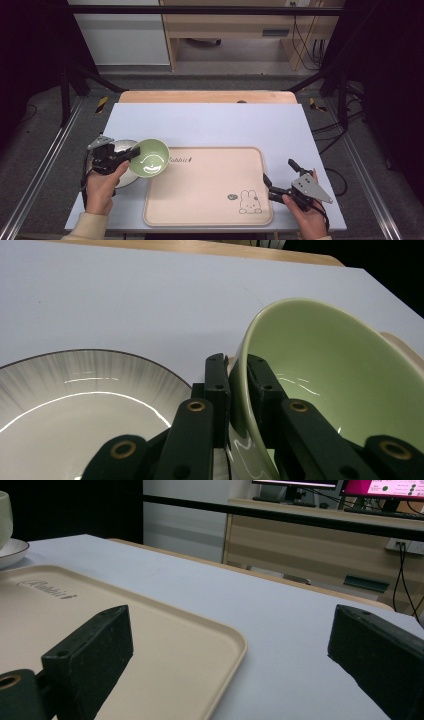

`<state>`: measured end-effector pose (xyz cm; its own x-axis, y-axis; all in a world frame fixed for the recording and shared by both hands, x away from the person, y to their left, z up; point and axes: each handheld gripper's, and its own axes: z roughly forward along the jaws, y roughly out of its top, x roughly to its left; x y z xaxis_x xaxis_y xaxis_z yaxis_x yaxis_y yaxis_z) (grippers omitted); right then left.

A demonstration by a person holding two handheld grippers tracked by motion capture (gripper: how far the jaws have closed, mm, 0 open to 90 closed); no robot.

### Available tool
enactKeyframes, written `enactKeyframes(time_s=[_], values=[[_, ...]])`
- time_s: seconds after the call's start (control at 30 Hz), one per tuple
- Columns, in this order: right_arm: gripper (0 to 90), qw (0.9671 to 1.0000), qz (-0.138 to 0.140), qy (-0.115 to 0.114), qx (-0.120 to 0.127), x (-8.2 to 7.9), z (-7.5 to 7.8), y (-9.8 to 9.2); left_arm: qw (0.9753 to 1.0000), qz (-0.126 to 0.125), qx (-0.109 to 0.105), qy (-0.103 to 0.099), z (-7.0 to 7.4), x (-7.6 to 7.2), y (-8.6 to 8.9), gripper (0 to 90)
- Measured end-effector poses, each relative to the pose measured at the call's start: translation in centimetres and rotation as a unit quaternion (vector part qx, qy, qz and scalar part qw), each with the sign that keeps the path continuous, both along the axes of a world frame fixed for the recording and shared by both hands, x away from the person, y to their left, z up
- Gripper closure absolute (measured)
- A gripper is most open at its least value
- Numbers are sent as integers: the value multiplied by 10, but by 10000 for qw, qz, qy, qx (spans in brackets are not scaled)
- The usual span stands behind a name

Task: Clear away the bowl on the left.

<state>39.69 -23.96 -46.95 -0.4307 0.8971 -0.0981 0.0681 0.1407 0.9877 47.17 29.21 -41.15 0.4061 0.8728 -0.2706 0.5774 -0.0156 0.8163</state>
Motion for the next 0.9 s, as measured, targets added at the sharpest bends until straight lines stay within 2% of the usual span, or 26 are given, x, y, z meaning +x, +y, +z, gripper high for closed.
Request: enactKeyframes(time_s=[0.9], values=[[44,10000,53,-30,7,0,0,1,9988,-483,81,20,-1,-2,-33,815]])
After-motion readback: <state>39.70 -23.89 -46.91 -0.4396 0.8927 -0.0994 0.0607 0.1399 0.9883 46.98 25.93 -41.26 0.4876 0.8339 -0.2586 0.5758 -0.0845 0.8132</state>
